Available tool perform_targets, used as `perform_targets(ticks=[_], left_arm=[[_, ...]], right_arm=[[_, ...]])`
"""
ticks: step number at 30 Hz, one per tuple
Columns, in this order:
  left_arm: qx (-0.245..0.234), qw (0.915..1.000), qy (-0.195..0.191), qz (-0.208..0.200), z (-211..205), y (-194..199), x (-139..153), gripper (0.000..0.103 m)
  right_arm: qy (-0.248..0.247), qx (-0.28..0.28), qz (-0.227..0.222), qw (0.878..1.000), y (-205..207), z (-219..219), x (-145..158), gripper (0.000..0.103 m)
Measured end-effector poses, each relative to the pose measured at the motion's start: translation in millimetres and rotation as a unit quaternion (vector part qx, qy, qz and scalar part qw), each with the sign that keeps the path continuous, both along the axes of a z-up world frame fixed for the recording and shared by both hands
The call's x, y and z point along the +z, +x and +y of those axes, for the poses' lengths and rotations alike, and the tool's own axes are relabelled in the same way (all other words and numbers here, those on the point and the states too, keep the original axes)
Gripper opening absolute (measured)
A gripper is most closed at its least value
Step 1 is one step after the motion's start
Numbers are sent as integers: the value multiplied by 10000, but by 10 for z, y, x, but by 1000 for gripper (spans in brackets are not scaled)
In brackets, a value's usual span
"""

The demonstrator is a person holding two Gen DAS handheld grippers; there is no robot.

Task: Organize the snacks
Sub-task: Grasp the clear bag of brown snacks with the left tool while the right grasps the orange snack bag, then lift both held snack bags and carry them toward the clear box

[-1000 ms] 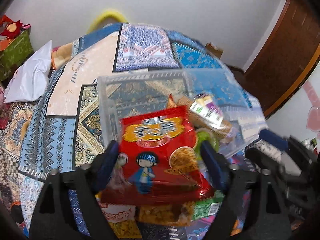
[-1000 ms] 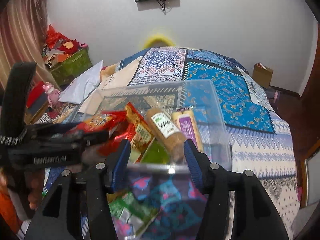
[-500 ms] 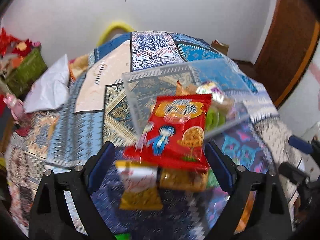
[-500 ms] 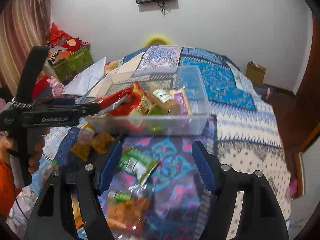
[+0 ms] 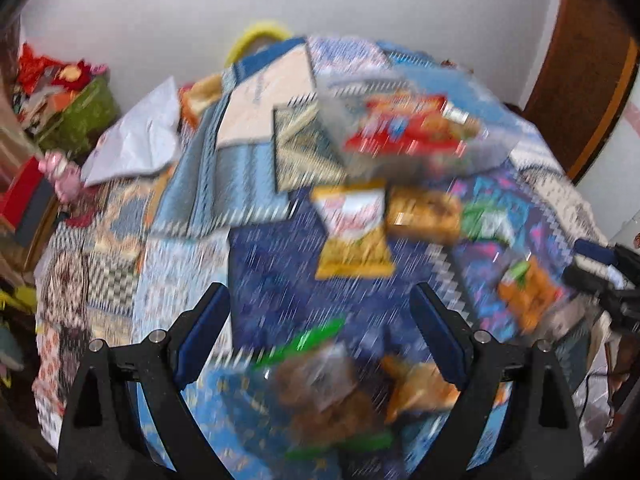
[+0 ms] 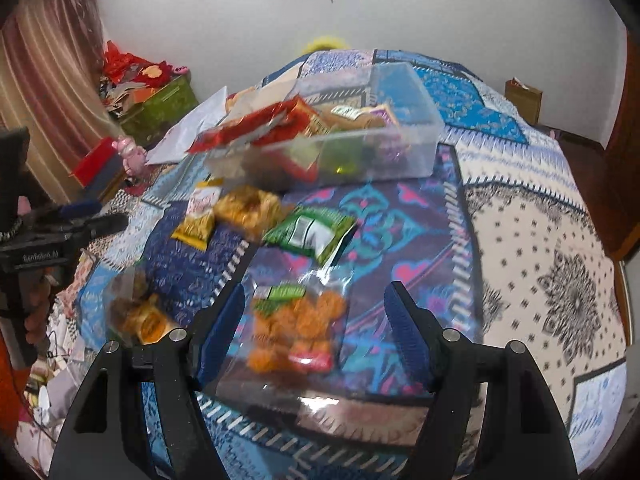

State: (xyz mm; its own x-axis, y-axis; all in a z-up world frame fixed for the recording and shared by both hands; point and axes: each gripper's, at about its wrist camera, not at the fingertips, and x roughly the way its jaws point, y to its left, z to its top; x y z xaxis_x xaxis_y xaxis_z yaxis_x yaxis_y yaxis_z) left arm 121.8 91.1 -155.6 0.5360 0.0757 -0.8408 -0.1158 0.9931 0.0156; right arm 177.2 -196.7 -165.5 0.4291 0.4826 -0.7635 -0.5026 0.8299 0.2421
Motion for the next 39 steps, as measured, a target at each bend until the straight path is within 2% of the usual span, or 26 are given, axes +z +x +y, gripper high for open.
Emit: perform_targets(ticks=[7, 12, 19, 20, 21, 26, 32, 36, 39], left_arm=[[99, 9988, -123, 469, 117, -342, -394, 92], [54, 9982, -206, 561, 80, -437, -556, 91], [50, 9976, -320, 608, 84, -458, -687, 63], [40, 9976, -337, 602, 87, -462, -690, 56], [23, 9976, -359, 597, 87, -463, -694, 54], [-1, 9983, -335, 472, 95, -489, -678, 48], [95, 9984, -417, 361, 151, -487, -592, 45], [79, 9989, -399, 221, 134, -462, -484, 44], [39, 9991, -404, 125, 119, -428, -399, 44]], right_arm=[[-179, 193, 141, 9996, -59, 148, -200, 69], [-251, 186, 217, 9993, -50, 211, -328, 69], [-359, 333, 195, 9986, -79, 322, -388, 67], [-382, 358, 208, 9984, -79, 337, -400, 67], [-416, 382, 203, 9982, -80, 348, -410, 66], [-507, 444, 99, 9977, -106, 365, -418, 61], [-523, 457, 120, 9975, -83, 414, -426, 60], [-870, 517, 57, 9948, -85, 578, -474, 69], [-1065, 600, -160, 9924, -117, 656, -486, 67]])
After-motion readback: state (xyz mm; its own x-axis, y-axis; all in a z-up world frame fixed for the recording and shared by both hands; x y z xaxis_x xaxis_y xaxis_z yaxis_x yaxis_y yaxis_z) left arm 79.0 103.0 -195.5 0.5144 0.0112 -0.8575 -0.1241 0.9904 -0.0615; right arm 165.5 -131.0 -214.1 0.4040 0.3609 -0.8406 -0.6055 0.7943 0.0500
